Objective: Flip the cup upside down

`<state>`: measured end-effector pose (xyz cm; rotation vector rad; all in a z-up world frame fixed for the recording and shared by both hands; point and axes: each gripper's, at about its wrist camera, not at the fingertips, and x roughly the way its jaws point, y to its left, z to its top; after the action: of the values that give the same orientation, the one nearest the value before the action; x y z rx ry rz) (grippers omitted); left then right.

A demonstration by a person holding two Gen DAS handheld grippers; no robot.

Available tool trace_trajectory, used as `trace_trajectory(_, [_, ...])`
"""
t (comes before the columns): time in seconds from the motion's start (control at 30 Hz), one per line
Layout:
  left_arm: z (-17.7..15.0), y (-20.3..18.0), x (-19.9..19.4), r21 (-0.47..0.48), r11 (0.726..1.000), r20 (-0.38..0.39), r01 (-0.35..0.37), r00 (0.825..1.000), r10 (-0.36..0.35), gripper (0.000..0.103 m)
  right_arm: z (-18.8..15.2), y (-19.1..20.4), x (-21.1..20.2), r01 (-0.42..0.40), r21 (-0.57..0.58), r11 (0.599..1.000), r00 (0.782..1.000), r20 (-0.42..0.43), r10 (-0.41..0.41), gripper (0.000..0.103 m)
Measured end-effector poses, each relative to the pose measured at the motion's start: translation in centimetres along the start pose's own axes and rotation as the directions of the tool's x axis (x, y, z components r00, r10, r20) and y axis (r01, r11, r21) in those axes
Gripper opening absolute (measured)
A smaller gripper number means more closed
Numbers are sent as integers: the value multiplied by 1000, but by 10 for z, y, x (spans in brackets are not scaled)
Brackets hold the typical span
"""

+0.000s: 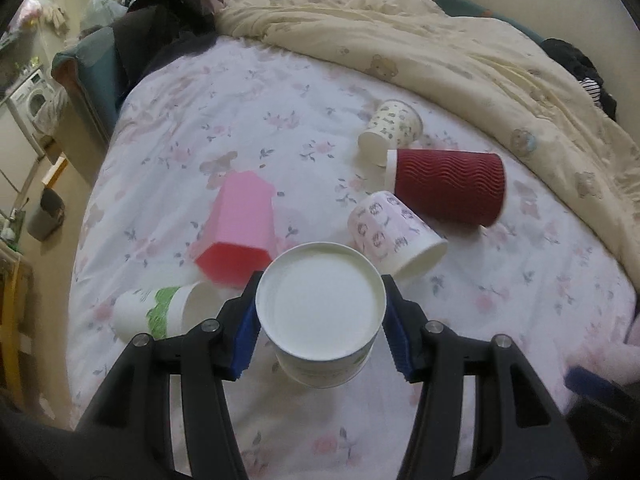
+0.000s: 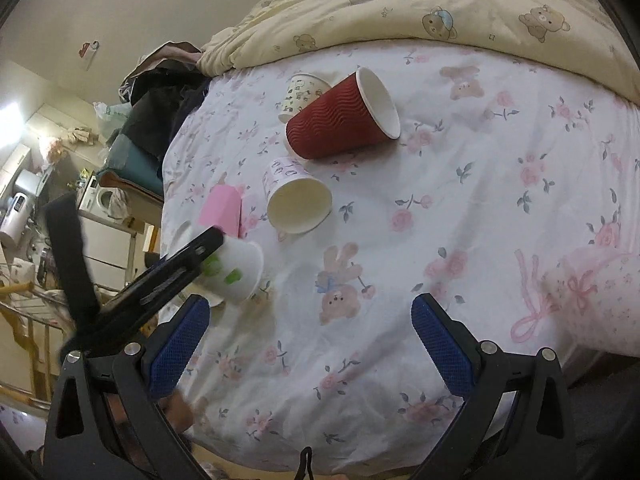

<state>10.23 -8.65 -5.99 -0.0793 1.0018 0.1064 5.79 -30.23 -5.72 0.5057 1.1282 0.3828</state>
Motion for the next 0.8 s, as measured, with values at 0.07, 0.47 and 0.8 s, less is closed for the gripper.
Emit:
trace_trajectory(0.07, [2, -3, 8, -6, 1000, 0, -6, 1000, 6, 51, 0, -1, -1, -9, 2, 1000, 1000, -1, 9, 103])
trace_trajectory(0.47, [-8, -7, 37, 17, 999, -64, -42, 997, 42, 53, 0, -1, 0, -49, 15, 999, 999, -15, 49, 103])
trace_trajectory(0.8, [-11, -10, 31, 46, 999, -98, 5, 995, 0, 90, 0, 3, 3, -41, 3, 999, 999, -23, 41, 103])
